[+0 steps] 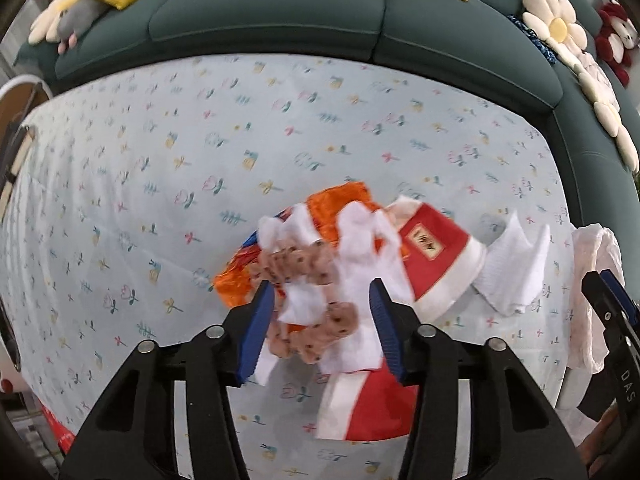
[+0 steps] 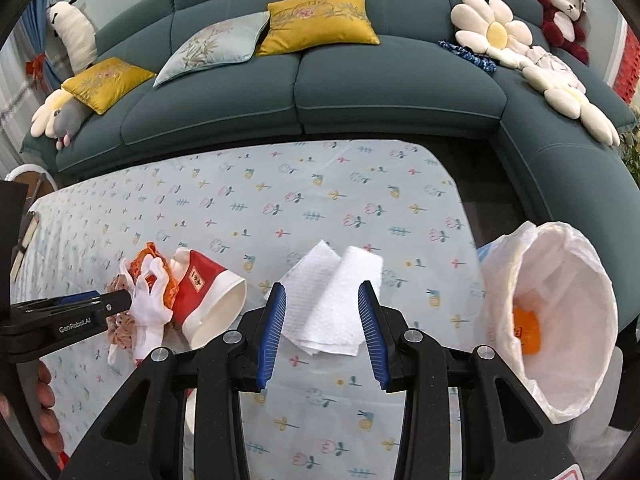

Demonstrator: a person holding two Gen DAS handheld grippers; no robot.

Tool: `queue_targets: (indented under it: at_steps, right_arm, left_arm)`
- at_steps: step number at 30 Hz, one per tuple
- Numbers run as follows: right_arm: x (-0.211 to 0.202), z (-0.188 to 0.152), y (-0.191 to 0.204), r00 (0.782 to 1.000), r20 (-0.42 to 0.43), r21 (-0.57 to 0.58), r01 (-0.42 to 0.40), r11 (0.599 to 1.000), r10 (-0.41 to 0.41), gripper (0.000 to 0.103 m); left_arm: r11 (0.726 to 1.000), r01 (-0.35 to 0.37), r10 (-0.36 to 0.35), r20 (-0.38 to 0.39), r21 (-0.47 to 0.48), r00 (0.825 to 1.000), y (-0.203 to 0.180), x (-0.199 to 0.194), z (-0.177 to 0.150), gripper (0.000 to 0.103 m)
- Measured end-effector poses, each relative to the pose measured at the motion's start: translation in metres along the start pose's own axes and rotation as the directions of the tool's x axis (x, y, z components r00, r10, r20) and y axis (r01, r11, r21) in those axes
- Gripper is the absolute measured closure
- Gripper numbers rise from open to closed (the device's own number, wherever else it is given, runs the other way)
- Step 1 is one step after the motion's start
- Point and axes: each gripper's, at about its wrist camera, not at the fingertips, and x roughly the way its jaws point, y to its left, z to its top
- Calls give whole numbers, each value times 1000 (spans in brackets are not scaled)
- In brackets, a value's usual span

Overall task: Collect trash
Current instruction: 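Move both open grippers back toward the remaining trash on the table, then grasp the brown beaded bracelet with the left gripper while the right grasps the white tissue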

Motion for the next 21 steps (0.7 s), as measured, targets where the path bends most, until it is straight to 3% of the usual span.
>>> queue_targets:
  at_steps: [7, 11, 21]
  right_arm:
    - [9, 1, 12, 1000, -16, -18, 9, 1000, -10, 66]
    - [13, -1, 17, 1000, -26, -29, 17, 999, -18, 66]
    - [31, -1, 2, 998, -51, 3, 40, 999, -40, 66]
  left_arm:
    - [999, 41, -41, -47, 1, 998, 11, 13, -2, 65]
    - [999, 50, -49, -69, 0, 996, 13, 18, -3, 91]
    - [989, 150, -150, 36, -1, 988, 3, -27, 1, 94]
